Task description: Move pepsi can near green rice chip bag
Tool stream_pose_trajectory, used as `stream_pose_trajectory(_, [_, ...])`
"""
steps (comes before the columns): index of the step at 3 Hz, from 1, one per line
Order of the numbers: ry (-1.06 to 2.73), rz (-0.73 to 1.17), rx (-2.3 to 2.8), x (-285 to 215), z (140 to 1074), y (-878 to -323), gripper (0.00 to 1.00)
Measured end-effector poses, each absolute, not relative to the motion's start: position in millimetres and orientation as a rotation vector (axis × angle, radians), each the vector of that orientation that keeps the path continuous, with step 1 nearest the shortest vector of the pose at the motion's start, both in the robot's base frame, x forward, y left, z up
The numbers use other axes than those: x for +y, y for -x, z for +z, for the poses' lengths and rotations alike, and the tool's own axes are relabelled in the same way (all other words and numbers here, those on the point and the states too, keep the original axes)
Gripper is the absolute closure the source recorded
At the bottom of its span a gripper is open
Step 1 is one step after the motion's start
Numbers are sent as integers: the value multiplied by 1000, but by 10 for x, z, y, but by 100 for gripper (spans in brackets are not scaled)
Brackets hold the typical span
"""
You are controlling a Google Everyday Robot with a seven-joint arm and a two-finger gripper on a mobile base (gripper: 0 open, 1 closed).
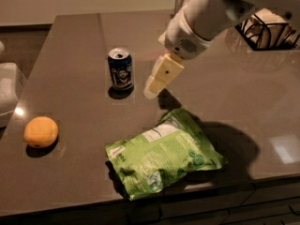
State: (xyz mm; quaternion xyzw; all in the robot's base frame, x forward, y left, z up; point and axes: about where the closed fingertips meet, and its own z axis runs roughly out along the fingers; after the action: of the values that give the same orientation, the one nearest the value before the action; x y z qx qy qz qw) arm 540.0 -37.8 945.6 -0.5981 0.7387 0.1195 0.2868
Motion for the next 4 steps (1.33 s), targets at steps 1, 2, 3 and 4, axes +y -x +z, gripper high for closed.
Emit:
stream_pose_trajectory(1, [1604, 345, 1928, -21, 9418, -5633, 0])
stream_pose_trajectory(2, [1613, 362, 1917, 243, 9320, -5832, 0])
stream_pose_trajectory(3, [1622, 362, 1919, 403, 9233, -5968, 0])
stream_pose_trajectory(4, [1619, 368, 1928, 469, 9197, -6071, 18])
